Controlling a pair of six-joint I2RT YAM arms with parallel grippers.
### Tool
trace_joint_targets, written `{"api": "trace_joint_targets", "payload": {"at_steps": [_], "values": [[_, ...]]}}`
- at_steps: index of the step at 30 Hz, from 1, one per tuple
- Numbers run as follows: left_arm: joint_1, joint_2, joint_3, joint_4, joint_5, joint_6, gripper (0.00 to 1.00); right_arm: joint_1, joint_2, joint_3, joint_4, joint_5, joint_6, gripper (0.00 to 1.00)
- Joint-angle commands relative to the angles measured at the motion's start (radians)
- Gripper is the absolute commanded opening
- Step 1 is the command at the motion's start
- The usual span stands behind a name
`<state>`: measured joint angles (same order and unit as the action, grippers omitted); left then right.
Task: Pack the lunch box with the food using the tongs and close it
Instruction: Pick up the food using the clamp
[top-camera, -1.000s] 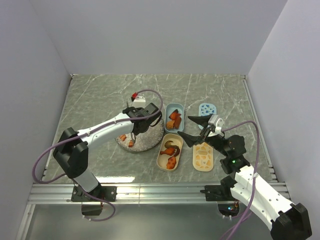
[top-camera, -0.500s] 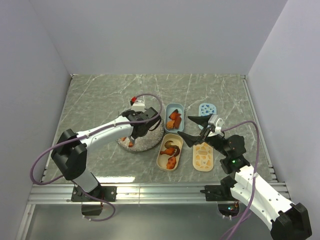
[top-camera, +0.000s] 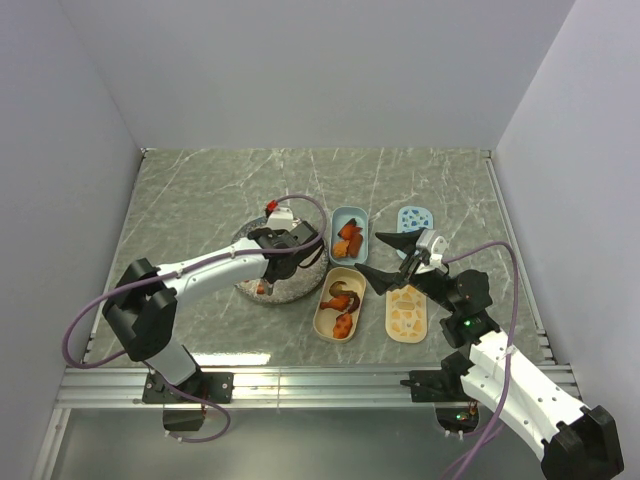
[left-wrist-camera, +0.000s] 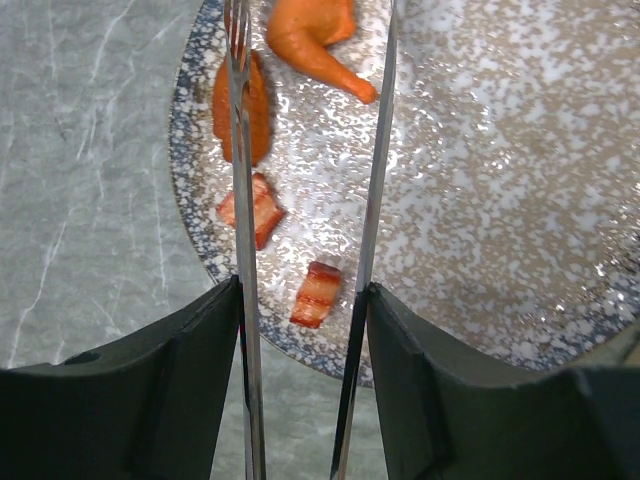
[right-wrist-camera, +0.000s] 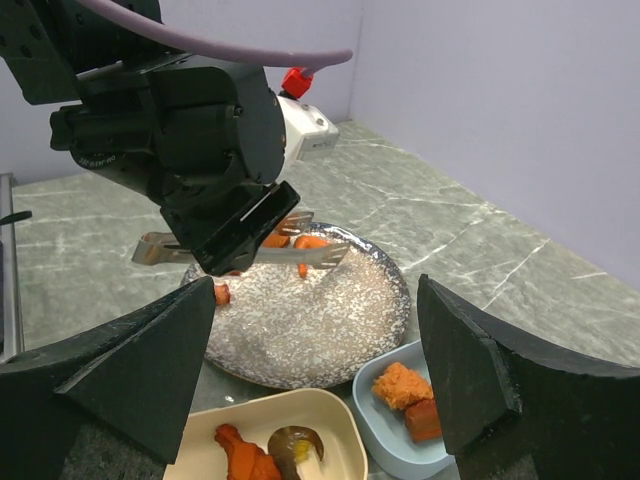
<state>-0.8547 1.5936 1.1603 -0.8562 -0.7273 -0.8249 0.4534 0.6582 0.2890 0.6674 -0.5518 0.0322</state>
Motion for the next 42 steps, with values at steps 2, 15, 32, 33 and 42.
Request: {"api": "trace_joint_targets", "payload": {"at_steps": [2,15,32,33,42], "values": [[-0.024,-0.032,0.022,0.029,0.015,0.009,0.58,-0.004,-0.009,0.001,0.027,-0.017,-0.005,0.88],[-0.026,-0.032,-0.001,0.012,0.005,-0.022,0.57,-0.002,-0.008,-0.001,0.031,-0.030,-0.005,0.88],[0.008,-0.041,-0.040,0.046,0.005,-0.026,0.50,-0.002,-0.003,-0.001,0.034,-0.039,-0.006,0.88],[0.011,-0.041,-0.042,0.046,0.003,-0.026,0.50,-0.004,-0.003,-0.001,0.034,-0.040,-0.006,0.88],[0.051,-0.043,-0.076,0.112,0.023,0.018,0.48,-0.002,-0.002,-0.001,0.032,-0.045,-0.008,0.88]]}}
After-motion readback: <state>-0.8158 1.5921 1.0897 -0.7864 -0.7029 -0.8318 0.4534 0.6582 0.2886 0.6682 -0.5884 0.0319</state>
